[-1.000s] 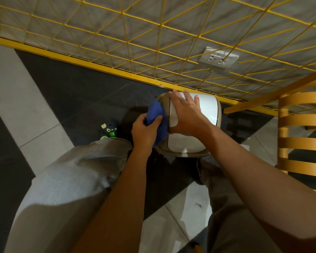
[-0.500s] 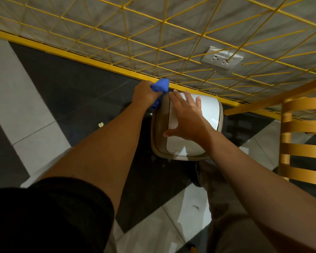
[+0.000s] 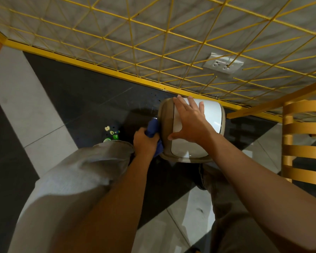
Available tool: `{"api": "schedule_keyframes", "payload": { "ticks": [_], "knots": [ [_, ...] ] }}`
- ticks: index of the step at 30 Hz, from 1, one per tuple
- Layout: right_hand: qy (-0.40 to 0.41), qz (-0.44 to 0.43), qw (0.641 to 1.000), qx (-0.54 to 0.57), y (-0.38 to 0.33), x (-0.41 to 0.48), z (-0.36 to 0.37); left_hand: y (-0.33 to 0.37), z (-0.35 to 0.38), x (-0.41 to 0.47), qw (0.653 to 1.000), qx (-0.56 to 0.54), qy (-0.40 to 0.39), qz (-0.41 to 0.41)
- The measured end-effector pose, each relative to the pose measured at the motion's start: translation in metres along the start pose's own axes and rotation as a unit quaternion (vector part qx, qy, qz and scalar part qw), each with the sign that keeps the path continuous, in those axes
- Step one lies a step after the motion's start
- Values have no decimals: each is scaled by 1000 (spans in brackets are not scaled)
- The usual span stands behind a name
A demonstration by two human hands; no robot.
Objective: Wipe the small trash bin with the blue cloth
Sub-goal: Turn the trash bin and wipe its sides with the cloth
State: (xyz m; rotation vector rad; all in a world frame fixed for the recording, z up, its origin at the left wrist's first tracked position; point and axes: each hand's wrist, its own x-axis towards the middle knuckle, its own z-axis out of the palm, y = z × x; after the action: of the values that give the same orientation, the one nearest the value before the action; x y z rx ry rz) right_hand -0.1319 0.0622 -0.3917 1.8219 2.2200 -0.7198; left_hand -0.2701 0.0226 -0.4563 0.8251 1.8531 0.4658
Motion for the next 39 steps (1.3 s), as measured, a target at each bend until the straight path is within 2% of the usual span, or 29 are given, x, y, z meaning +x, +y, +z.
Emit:
{"api": "schedule_keyframes", "payload": {
  "ticks": [4,11,17,22,25,27,31,34,37,39],
  "knots": [
    [-5,-8,1000,-18,0,0,0,0,2,4,1000,-2,10,-1],
    [-5,-17,998,-52,1,0,2,45,0,49,990,72,4,123],
    [-7,-11,999,-52,-2,3,1,67,-5,72,982,114,-21,151],
    [-8,-11,999,-47,1,-2,1,21,-1,34,998,7,-9,62],
    [-12,-7,999,-51,1,-2,1,-1,5,0,996,-88,15,-15],
    [-16,-3,998,-53,0,-1,1,-14,10,-19,992,-112,39,-45],
    [-20,2,998,-53,0,-1,1,-36,24,-53,982,-150,75,-88],
    [-19,2,999,-49,0,-1,1,-40,42,-77,961,-201,111,-155],
    [-17,-2,999,-49,2,-3,0,-38,58,-92,937,-253,106,-216],
    [-19,-3,998,-51,2,-3,0,-39,63,-97,937,-249,98,-224]
  ]
}}
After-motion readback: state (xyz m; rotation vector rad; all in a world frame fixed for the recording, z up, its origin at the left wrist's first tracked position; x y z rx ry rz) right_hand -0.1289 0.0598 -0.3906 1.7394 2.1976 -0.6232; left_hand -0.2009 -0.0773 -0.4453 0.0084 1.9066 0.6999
